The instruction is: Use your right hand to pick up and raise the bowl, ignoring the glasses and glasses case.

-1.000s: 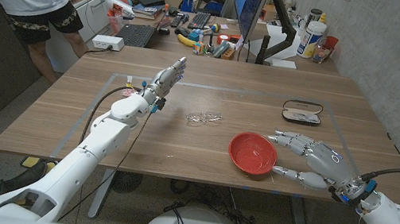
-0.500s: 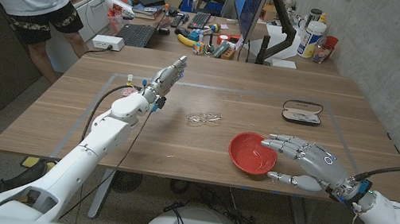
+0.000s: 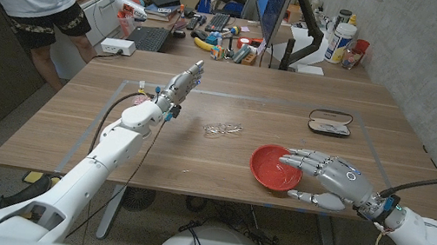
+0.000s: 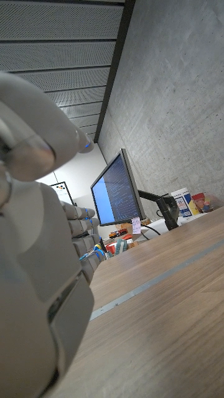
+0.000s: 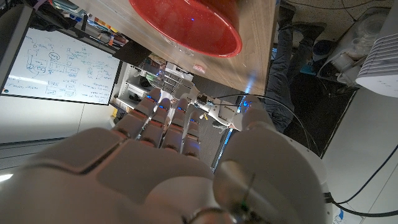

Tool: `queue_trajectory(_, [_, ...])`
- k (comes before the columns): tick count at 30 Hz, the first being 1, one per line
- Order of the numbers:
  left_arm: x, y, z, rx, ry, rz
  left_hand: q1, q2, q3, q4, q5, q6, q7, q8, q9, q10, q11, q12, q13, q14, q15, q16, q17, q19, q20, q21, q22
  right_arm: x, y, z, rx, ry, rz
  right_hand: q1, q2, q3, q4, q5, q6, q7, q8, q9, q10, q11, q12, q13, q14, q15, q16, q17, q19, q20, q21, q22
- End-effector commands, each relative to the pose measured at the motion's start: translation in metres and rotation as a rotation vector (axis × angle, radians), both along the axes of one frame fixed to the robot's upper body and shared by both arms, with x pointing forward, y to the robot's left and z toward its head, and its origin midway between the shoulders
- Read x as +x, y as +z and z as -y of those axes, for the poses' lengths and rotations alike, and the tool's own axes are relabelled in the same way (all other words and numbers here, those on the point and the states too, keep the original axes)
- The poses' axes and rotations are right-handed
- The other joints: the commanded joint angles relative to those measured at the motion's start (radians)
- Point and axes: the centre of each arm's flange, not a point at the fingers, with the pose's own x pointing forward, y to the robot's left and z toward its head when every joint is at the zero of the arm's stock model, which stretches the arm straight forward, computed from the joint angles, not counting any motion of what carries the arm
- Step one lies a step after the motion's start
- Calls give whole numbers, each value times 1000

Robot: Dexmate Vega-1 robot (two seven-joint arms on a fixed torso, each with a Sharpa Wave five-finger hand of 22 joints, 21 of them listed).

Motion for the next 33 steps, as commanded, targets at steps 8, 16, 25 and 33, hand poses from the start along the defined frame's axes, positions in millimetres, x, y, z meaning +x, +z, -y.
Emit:
queue_trajectory(8, [0,-1,-1,-5,0,0,5,11,-6,2,5,7,7,7,2,3,6,1,5,-5,8,5,4,-11,-39,4,4,1,0,-7,-41,-36,6,33,-12,10,1,9,-18,-19,-4,4,-36,-10,-10,6,-24,-15,-5,4,-15,1,-7,4])
queue_trajectory(16, [-3,-2,0,-8,2,3,5,12,-7,2,5,9,7,7,2,4,4,1,5,-6,10,6,4,-11,-37,4,4,3,-1,-7,-58,-49,-1,41,-18,10,6,11,-22,-24,-4,4,-58,-7,-15,6,-36,1,-4,5,-25,13,-7,4])
queue_trajectory(25, [-5,-2,1,-8,4,4,6,12,-9,1,5,11,6,8,2,2,7,1,5,-6,9,5,4,-11,-36,4,4,7,-2,-8,-74,-69,-19,42,-21,10,10,12,-29,-28,-5,4,-66,-3,-15,6,-31,9,0,6,-22,22,-4,5])
queue_trajectory(33, [-6,-1,3,-4,1,10,6,13,-11,1,5,13,7,8,2,1,10,0,5,-6,10,6,4,-11,-35,4,4,10,-1,-12,-94,-93,-28,48,-25,11,12,14,-33,-36,-5,5,-67,-6,-12,6,-22,15,5,6,-20,30,-1,5])
